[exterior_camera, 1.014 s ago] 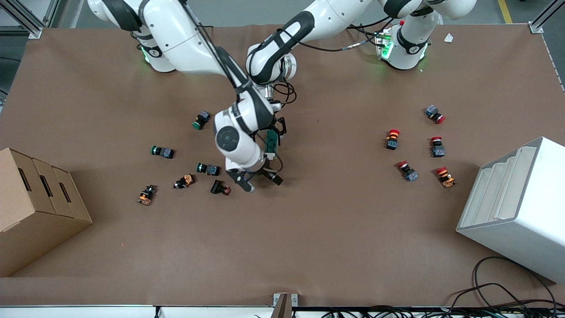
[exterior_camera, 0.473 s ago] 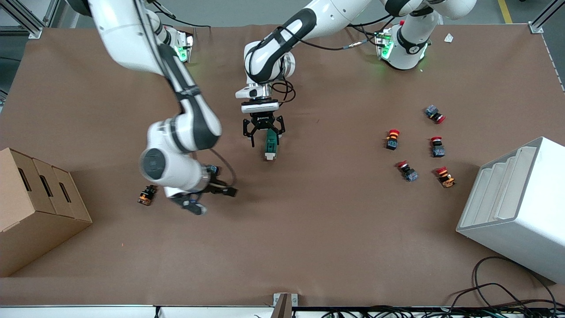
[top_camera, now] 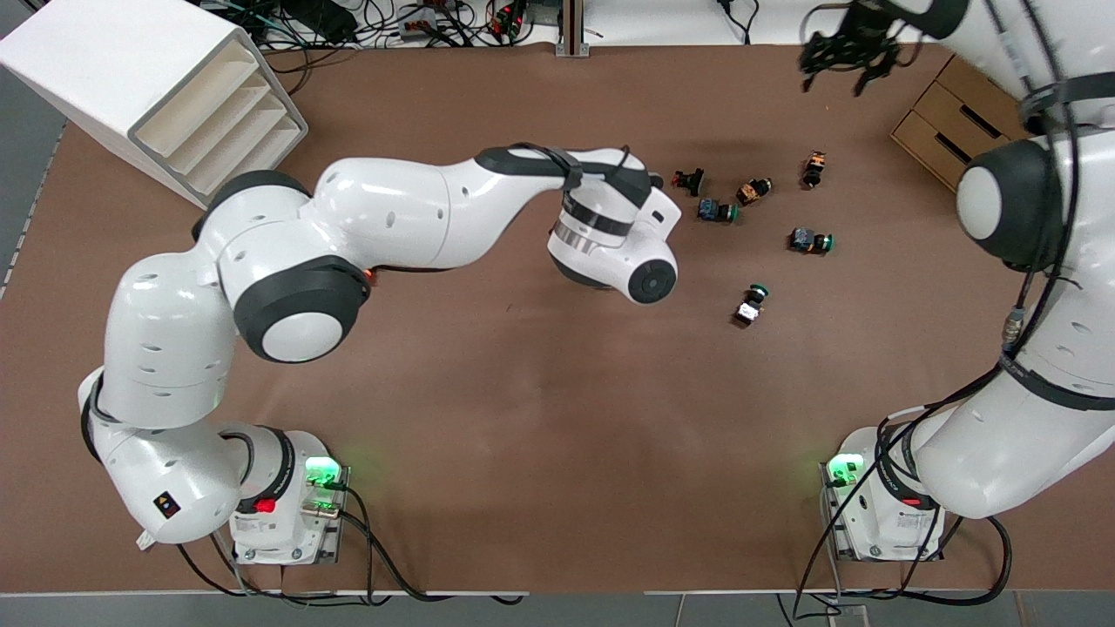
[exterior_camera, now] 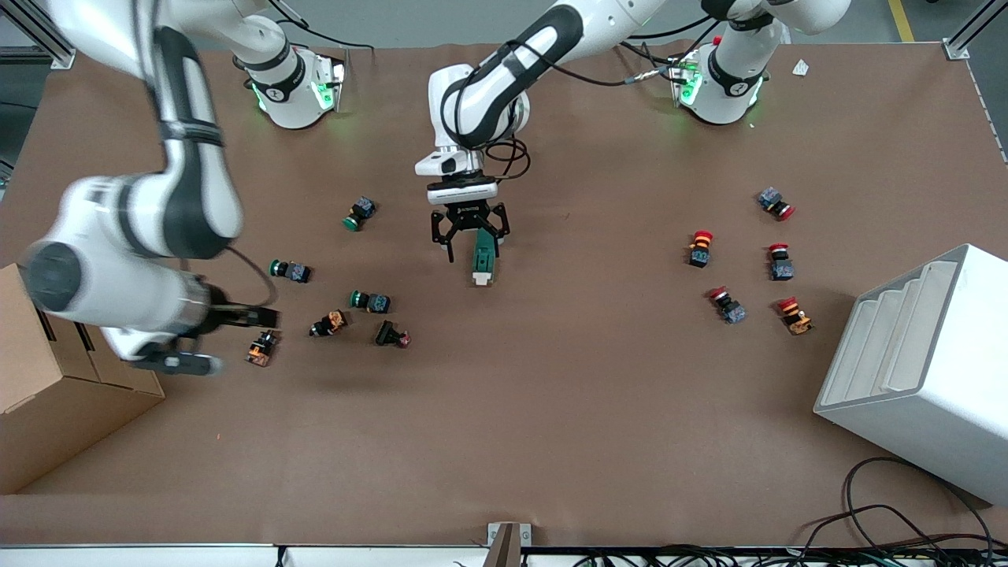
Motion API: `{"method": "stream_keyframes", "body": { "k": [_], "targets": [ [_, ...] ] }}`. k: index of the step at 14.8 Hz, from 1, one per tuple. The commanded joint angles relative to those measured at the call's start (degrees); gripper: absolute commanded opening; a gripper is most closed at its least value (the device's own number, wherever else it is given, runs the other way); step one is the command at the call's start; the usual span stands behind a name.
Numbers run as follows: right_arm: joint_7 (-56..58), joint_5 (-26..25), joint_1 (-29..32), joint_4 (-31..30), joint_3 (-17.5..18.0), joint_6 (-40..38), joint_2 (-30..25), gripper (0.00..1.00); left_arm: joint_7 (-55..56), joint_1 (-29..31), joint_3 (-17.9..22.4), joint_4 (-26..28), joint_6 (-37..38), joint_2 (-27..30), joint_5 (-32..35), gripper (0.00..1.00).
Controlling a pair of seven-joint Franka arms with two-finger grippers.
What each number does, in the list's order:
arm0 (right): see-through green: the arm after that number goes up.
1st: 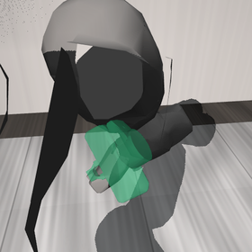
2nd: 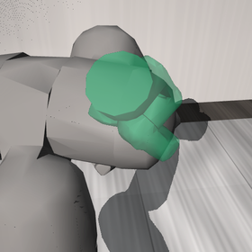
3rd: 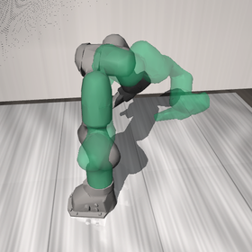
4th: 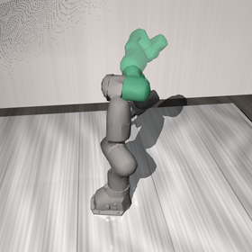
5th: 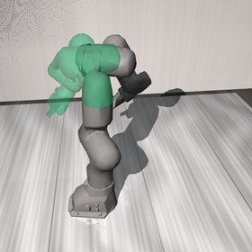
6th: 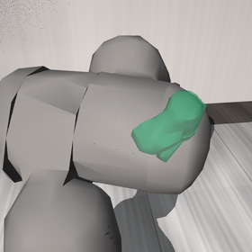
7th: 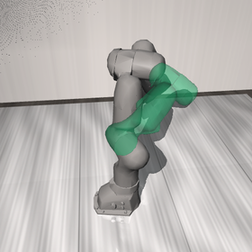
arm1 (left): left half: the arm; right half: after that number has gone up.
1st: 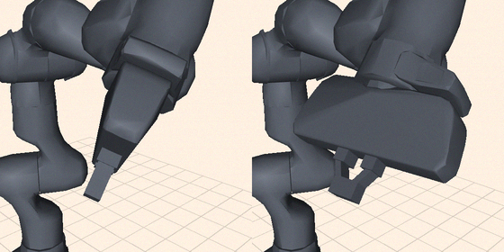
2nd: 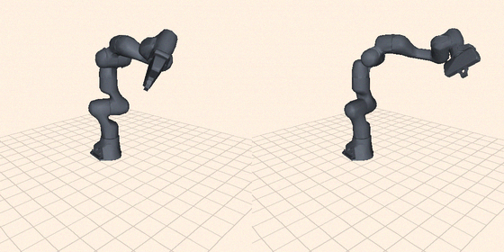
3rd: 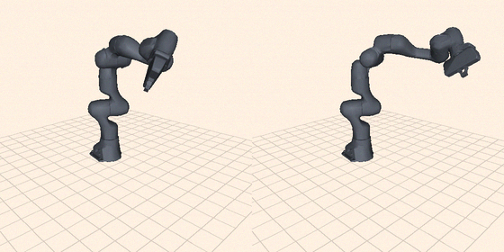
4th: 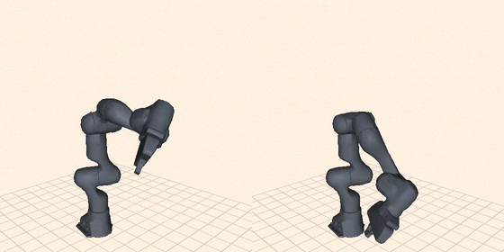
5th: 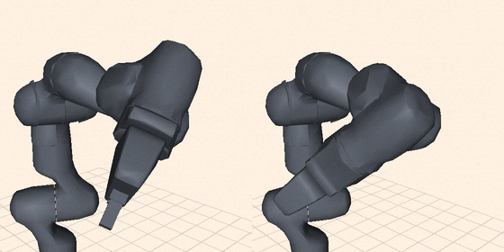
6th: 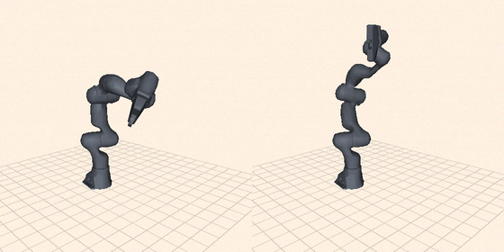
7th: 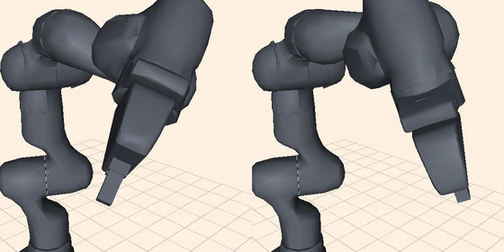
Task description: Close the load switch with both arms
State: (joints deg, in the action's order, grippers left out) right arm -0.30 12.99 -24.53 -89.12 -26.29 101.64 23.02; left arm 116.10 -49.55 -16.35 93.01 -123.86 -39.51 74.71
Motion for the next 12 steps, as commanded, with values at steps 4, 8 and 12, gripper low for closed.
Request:
{"method": "stream_keyframes", "body": {
  "k": [4, 8, 12],
  "targets": [
    [2.9, -9.7, 13.8, 8.6, 10.8, -12.7, -4.2, 1.0, -15.8, 4.8, -0.3, 0.3, -2.4, 8.0, -14.8, 0.98],
    [2.9, -9.9, 16.7, 9.8, 13.3, -15.5, -7.0, 1.0, -31.1, 9.0, -0.3, -2.9, -2.4, 12.2, -28.9, 0.99],
    [2.9, -9.9, 19.2, 9.8, 16.6, -15.9, -8.0, 1.0, -43.0, 13.8, -0.2, -3.1, -1.9, 16.4, -39.0, 1.0]
  ]
}}
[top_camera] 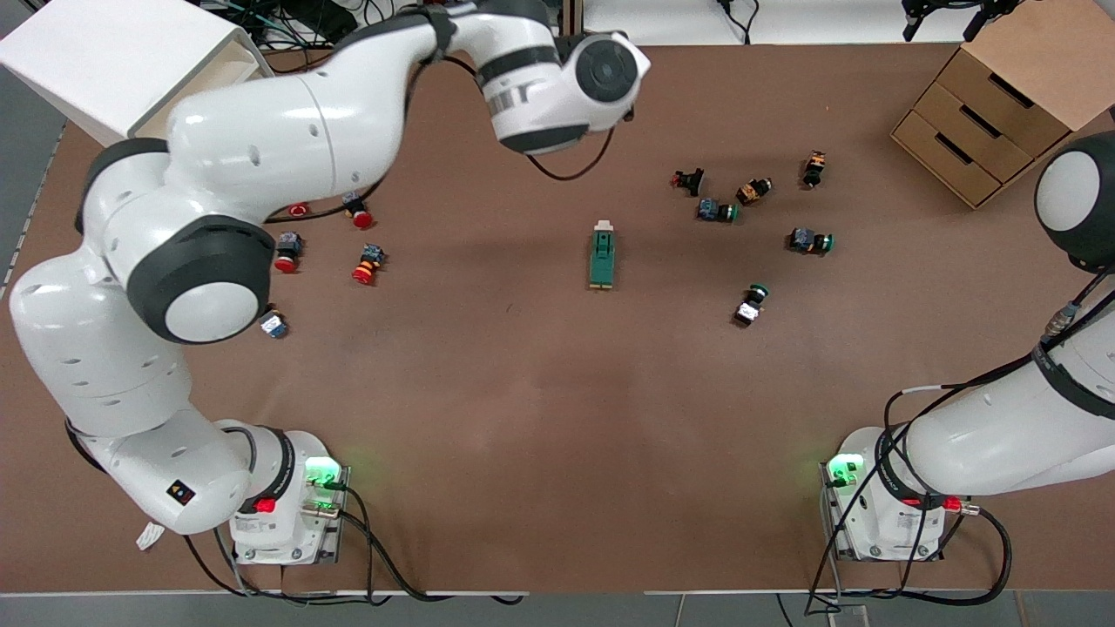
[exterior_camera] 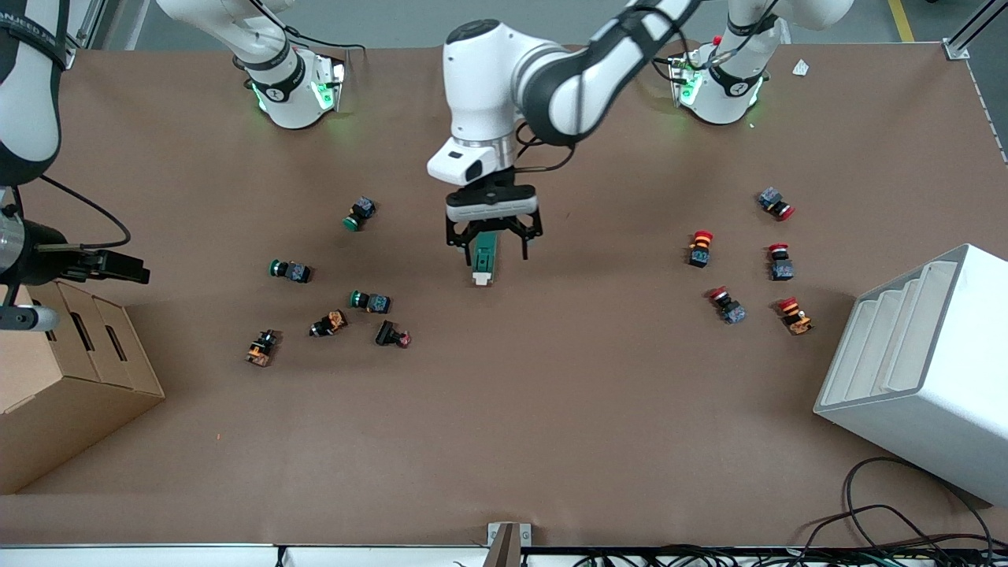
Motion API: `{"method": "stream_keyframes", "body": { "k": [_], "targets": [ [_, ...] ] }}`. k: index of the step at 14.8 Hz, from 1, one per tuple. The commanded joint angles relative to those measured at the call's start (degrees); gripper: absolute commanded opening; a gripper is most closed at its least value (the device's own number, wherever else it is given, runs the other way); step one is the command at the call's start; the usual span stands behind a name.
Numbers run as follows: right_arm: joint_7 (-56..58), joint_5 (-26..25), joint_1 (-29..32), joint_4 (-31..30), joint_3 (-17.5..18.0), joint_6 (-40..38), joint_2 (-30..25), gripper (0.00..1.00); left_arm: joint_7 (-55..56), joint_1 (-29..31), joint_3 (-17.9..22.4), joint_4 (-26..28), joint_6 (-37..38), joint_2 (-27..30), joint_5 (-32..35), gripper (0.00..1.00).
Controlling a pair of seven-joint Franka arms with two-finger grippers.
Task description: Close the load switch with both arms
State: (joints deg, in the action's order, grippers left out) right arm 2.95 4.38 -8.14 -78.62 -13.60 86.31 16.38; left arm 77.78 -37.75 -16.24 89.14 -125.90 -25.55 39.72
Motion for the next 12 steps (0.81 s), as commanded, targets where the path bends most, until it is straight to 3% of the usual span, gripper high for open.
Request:
{"method": "stream_keyframes", "body": {
  "k": [1, 4, 10, 12],
  "targets": [
    [-0.4, -1.4, 3.8, -0.7, 5.1, -0.7, -2.0, 1.0, -7.3, 2.9, -0.3, 0.8, 0.3, 3.2, -6.1, 1.0],
    [-0.4, -1.6, 6.8, -0.7, 8.5, -0.8, -3.3, 1.0, -14.3, 6.1, -0.3, 0.8, 1.6, 5.5, -11.3, 1.0],
    [-0.4, -1.7, 8.8, -1.1, 10.3, -1.7, -4.9, 1.0, -31.6, 14.7, -0.4, -1.5, 8.7, 9.5, -21.8, 1.0],
    [-0.4, -1.7, 8.6, -1.0, 9.9, -1.8, -4.9, 1.0, -40.1, 18.4, -0.3, -4.0, 14.2, 10.3, -24.9, 1.0]
  ]
}}
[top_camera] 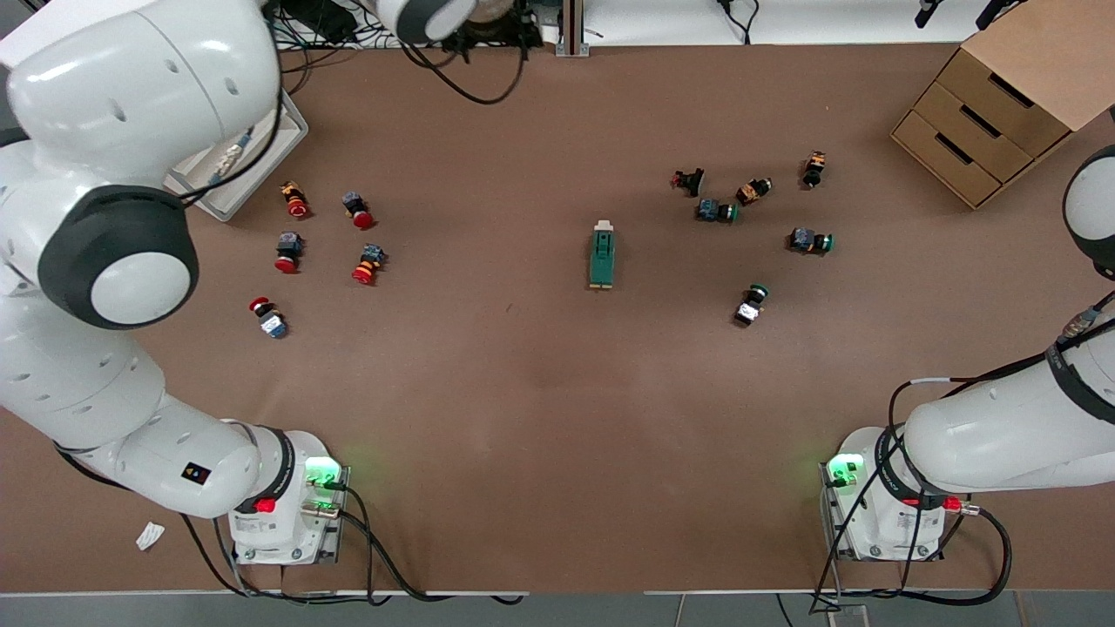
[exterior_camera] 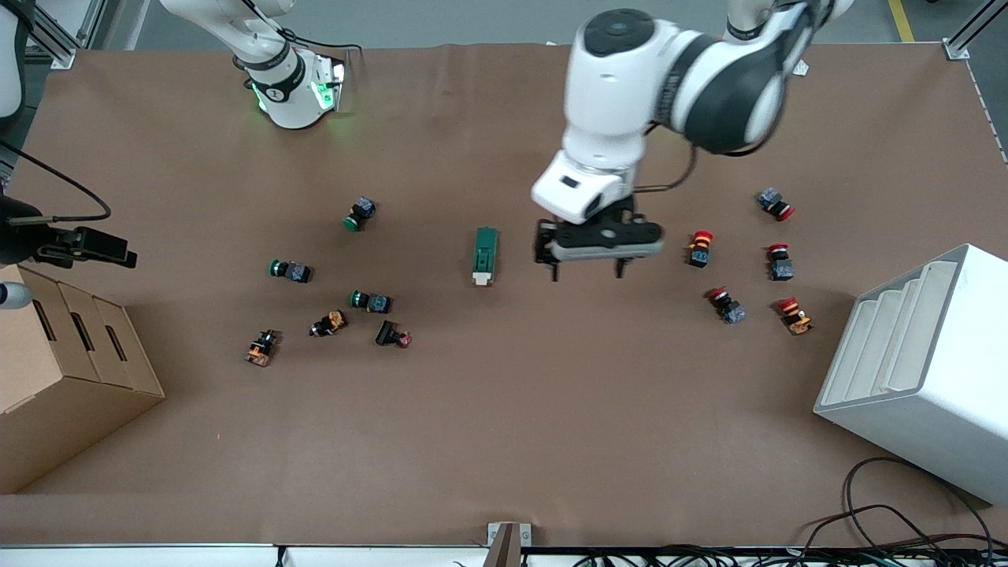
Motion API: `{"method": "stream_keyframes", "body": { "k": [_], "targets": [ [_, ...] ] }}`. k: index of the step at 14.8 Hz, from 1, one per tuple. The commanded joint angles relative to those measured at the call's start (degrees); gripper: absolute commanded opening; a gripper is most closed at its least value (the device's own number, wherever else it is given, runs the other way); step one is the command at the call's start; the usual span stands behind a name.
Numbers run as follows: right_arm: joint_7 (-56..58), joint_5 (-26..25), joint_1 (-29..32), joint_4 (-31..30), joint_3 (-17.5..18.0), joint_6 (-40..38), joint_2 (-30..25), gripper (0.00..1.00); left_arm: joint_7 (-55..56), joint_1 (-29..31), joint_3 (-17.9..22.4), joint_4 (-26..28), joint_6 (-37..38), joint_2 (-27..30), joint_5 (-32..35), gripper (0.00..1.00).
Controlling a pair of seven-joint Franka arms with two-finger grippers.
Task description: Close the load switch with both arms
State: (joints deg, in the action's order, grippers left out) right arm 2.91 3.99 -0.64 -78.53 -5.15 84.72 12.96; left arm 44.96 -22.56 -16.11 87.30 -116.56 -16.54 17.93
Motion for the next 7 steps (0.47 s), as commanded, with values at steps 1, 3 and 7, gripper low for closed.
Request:
{"method": "stream_keyframes", "body": {
  "k": [1, 3, 7],
  "targets": [
    [-0.4, -1.4, 1.1, -1.1, 1.5, -0.2, -1.4, 1.0, -11.1, 5.0, -0.5, -3.3, 7.7, 1.5, -3.8, 1.0],
    [-0.4, -1.4, 1.1, -0.9, 1.6, -0.1, -1.4, 1.0, -17.6, 8.5, -0.5, -4.8, 12.6, 2.6, -4.5, 1.0],
    [-0.4, -1.4, 1.3, -0.7, 1.3, -0.2, -1.4, 1.0, -28.5, 16.1, -0.4, -4.8, 15.6, 5.7, -9.6, 1.0]
  ]
}}
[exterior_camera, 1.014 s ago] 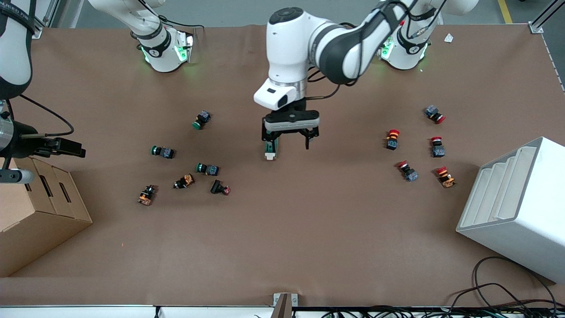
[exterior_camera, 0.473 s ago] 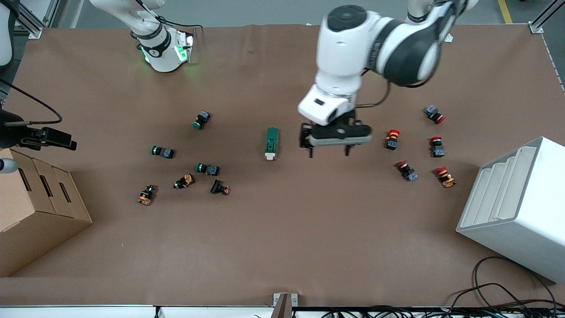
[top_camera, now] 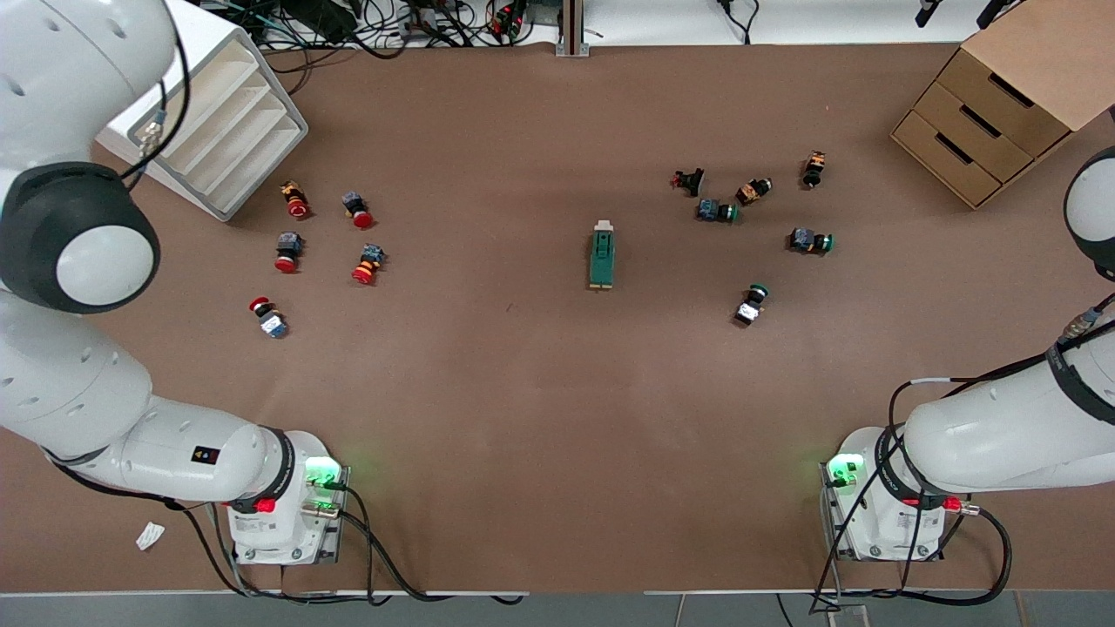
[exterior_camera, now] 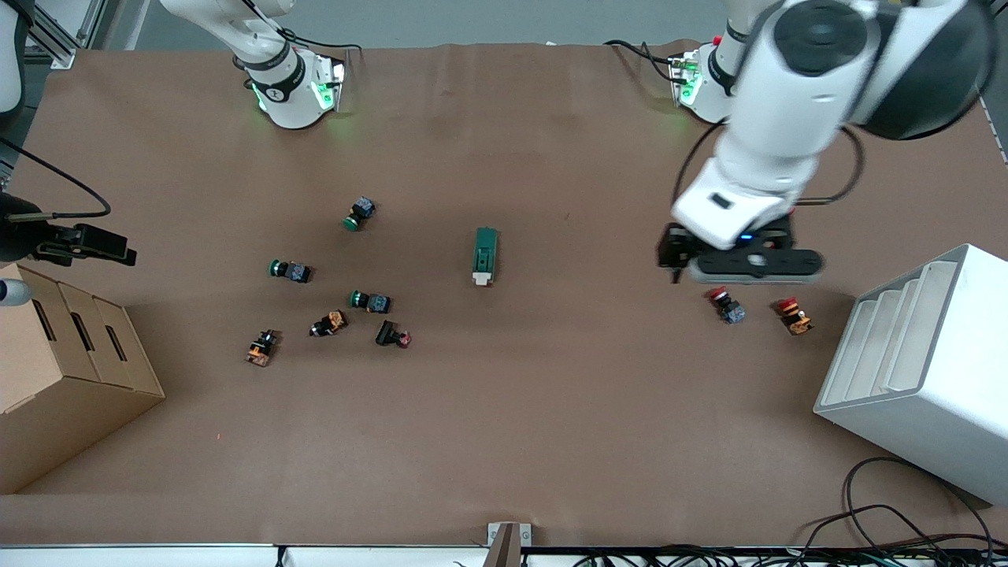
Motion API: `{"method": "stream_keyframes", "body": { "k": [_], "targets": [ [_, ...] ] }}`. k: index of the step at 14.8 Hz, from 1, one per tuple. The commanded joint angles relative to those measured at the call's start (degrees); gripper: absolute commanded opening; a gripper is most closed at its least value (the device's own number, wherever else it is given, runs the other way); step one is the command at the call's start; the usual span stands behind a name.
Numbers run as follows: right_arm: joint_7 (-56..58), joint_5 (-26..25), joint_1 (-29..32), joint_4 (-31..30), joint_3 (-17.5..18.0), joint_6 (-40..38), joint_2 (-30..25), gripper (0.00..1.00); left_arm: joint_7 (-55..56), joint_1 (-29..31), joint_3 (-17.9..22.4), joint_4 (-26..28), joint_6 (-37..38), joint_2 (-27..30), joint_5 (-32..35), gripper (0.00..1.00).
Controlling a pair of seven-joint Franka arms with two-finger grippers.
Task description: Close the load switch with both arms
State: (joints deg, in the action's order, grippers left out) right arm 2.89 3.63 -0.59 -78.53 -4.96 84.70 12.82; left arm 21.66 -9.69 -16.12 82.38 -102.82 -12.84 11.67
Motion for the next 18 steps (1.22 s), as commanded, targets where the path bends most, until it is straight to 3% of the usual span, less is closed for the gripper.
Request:
{"method": "stream_keyframes", "body": {
  "k": [1, 4, 6, 9, 14, 18],
  "targets": [
    [-0.1, -1.2, 1.6, -0.6, 0.8, -0.2, -1.2, 1.0, -8.2, 5.6, -0.6, 0.2, 2.4, 2.5, -5.4, 1.0],
    [-0.2, -1.1, 2.3, 2.6, 0.7, -2.4, -1.0, 1.0, -16.3, 8.5, 0.9, 0.4, 5.2, 4.8, -8.2, 1.0],
    [0.1, -1.0, 3.6, 3.6, 0.9, -5.3, -0.9, 1.0, -20.9, 7.6, 5.9, 0.9, 8.4, 7.0, -8.4, 1.0],
    [-0.3, -0.3, 3.8, 3.4, 1.0, -5.9, -0.9, 1.0, -25.6, 8.4, 8.6, 4.0, 12.2, 10.7, -11.0, 1.0],
    [-0.1, -0.9, 3.5, 2.3, 1.5, -8.2, -2.9, 1.0, -26.2, 14.2, 7.0, 14.4, 11.7, 19.2, -14.3, 1.0],
    [-0.2, -1.0, 3.0, 0.1, 1.3, -7.7, -6.0, 1.0, -26.1, 14.9, 6.0, 16.1, 12.0, 21.7, -14.2, 1.0]
  ]
}}
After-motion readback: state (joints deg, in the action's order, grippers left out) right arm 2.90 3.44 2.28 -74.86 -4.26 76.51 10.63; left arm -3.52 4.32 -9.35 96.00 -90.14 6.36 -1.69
